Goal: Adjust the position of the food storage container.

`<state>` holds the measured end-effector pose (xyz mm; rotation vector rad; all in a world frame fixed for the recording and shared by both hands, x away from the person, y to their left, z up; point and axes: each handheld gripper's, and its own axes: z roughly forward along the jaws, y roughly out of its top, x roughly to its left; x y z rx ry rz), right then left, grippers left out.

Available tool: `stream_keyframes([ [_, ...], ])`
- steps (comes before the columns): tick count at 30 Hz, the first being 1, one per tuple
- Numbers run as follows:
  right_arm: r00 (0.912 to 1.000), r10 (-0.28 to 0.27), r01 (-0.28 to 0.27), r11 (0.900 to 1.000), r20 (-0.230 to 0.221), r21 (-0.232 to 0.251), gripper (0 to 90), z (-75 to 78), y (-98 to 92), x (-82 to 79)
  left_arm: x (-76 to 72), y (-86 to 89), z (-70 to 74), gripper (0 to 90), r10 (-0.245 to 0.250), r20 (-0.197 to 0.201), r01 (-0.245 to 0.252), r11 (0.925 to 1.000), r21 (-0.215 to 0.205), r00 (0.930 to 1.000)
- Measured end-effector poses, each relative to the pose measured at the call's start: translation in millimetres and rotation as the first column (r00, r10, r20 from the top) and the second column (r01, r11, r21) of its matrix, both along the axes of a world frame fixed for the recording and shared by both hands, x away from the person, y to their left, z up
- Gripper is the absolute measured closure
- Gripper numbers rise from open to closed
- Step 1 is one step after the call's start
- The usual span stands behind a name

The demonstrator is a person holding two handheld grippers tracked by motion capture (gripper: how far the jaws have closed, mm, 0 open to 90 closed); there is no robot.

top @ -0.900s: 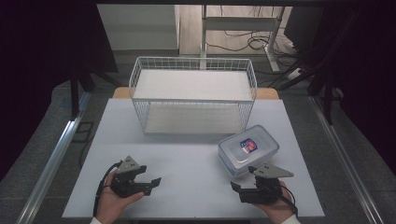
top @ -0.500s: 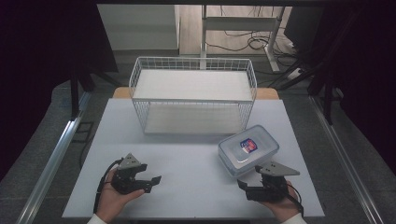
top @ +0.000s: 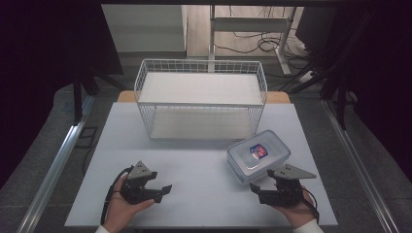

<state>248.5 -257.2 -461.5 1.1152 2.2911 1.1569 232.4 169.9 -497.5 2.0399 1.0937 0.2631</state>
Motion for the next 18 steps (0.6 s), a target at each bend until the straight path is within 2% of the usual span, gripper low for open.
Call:
stream_keyframes([
  [3,1.0000,0.003,-0.003,1.000,0.008,-0.007,22.6,0.6,-1.5,0.7,2.3,-0.1,-1.3,25.4,-0.004,-0.002,0.004,1.0000,0.008,1.0000],
  [4,0.9997,0.001,-0.001,1.000,0.023,-0.015,24.0,1.8,-2.8,1.5,3.2,0.1,-2.1,25.4,-0.009,-0.003,0.009,0.9999,0.013,1.0000],
  [8,0.9997,0.012,-0.011,0.999,0.020,-0.032,26.3,4.0,-3.0,4.1,2.1,-0.8,-1.0,25.4,-0.017,0.003,0.017,0.9998,0.006,0.9998],
  [12,1.0000,0.000,0.001,0.999,0.007,-0.052,30.5,12.2,-2.0,11.0,-4.0,-6.3,2.3,25.5,-0.018,0.013,0.018,0.9997,-0.015,0.9998],
  [14,1.0000,-0.006,0.006,0.999,0.003,-0.053,31.3,14.3,-2.5,13.1,-4.9,-7.3,2.2,25.5,-0.024,0.012,0.024,0.9997,-0.010,0.9996],
  [18,0.9994,-0.034,0.034,0.999,-0.004,-0.040,38.6,25.3,-10.8,28.1,-7.0,-10.4,-0.1,25.5,-0.035,0.010,0.035,0.9994,0.004,0.9994],
])
